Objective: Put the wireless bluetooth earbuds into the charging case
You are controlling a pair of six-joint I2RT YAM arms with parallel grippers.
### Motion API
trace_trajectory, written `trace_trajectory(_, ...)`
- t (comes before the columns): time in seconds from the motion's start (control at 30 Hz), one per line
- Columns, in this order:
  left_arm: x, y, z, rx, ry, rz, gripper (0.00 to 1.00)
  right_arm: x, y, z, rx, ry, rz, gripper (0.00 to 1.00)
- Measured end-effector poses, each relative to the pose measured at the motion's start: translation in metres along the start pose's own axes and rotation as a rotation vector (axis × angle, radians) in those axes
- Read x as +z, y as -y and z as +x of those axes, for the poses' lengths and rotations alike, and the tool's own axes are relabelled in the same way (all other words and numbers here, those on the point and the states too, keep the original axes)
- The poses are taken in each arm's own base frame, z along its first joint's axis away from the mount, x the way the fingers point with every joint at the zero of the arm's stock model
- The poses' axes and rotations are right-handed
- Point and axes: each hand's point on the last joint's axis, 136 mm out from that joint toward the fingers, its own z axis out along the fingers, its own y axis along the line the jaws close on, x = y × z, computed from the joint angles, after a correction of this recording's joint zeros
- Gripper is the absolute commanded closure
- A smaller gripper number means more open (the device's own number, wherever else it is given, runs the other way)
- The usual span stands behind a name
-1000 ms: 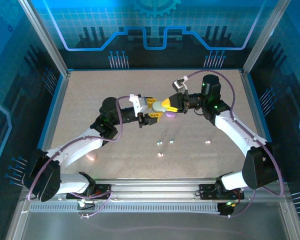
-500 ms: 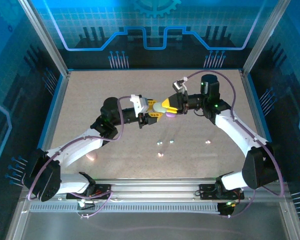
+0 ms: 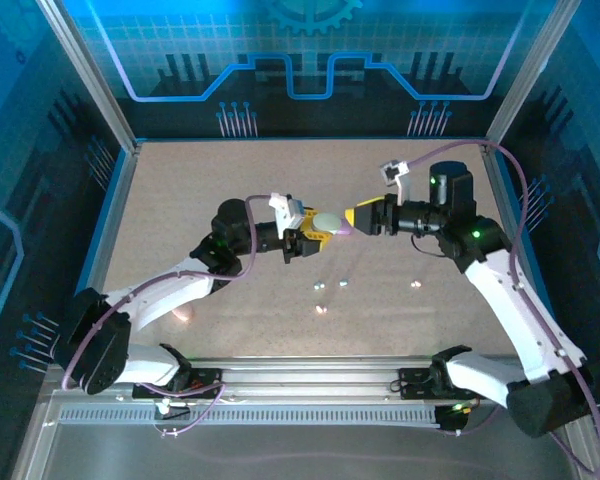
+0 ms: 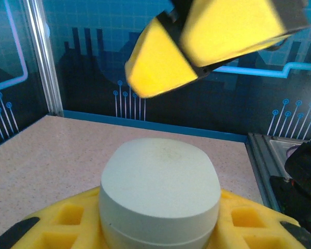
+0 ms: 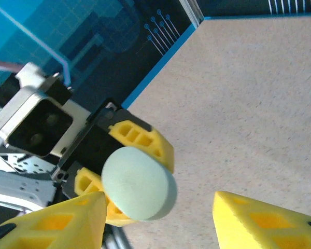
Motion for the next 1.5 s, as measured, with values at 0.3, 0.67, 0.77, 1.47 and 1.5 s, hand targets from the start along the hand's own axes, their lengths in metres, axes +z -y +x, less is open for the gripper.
trace_trajectory(0.3,0.009,0.006,0.007,-0.044,-0.004,0.025,0.71,0.011,0.004,0.025,-0.184,-0.092,0.045,0.41)
trace_trajectory(0.67,0.01,0.006,0.005,-0.04,0.005,0.027,0.71,0.018,0.007,0.039,-0.228,-0.15,0.042,0.41)
trace_trajectory(0.77,0.01,0.006,0.007,-0.043,0.001,0.026,0.71,0.019,0.011,0.039,-0.228,-0.156,0.054,0.42)
trace_trajectory(1.47,0.011,0.005,0.008,-0.065,-0.002,0.025,0.71,0.02,0.015,0.049,-0.316,-0.163,0.061,0.43)
trace_trajectory(1.5,0.011,0.005,0.008,-0.064,-0.002,0.027,0.71,0.02,0.017,0.048,-0.319,-0.16,0.073,0.43)
